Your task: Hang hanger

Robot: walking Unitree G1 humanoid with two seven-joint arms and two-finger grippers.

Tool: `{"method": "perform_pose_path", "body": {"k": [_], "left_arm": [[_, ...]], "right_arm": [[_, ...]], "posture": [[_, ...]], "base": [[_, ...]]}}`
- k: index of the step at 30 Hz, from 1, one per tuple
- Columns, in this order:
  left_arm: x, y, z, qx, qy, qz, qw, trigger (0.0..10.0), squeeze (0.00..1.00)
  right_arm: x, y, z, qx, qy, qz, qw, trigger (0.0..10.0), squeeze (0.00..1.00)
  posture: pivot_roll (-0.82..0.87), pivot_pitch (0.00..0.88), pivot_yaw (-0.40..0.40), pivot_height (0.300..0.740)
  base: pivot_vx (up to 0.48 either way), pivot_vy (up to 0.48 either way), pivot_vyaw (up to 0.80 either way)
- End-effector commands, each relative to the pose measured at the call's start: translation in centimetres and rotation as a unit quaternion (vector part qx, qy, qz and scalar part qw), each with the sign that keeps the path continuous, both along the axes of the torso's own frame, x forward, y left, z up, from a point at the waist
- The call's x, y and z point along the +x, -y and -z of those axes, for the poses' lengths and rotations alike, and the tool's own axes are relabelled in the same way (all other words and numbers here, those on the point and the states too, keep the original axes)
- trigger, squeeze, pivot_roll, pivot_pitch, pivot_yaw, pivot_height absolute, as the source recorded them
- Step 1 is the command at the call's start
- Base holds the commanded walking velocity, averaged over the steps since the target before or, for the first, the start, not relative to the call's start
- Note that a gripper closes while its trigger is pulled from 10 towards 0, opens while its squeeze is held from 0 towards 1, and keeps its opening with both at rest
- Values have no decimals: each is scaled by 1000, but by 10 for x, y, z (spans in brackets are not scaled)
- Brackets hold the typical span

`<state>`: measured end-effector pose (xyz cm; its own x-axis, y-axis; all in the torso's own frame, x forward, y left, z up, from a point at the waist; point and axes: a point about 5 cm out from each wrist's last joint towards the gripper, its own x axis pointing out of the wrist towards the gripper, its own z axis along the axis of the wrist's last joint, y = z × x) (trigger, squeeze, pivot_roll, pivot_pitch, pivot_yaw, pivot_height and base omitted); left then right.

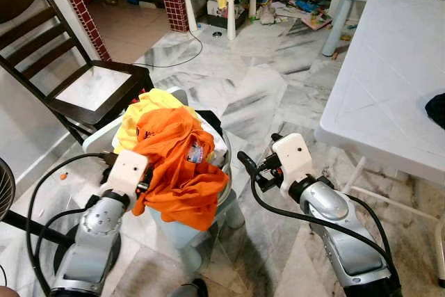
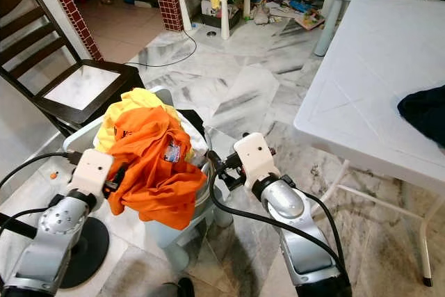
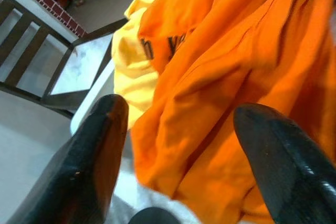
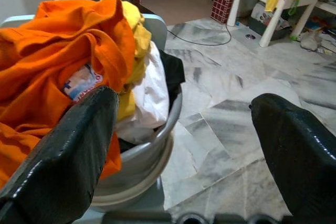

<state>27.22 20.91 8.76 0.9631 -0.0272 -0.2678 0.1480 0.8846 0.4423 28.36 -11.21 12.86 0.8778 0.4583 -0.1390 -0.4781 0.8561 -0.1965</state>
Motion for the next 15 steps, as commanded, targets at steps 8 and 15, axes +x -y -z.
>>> {"method": "perform_pose_path", "body": {"k": [8, 15], "left_arm": [[14, -14, -2, 46, 1, 45, 998, 10000, 1000], [31, -4, -2, 74, -8, 96, 993, 10000, 1000]], "right_arm": [[-1, 1, -1, 2, -4, -2, 1000, 10000, 0], [-2, 1, -2, 3, -4, -2, 1000, 10000, 0]], "posture": [[-44, 158, 80, 740], [-54, 160, 82, 740]], "base": [[0, 0, 0], [0, 0, 0]]}}
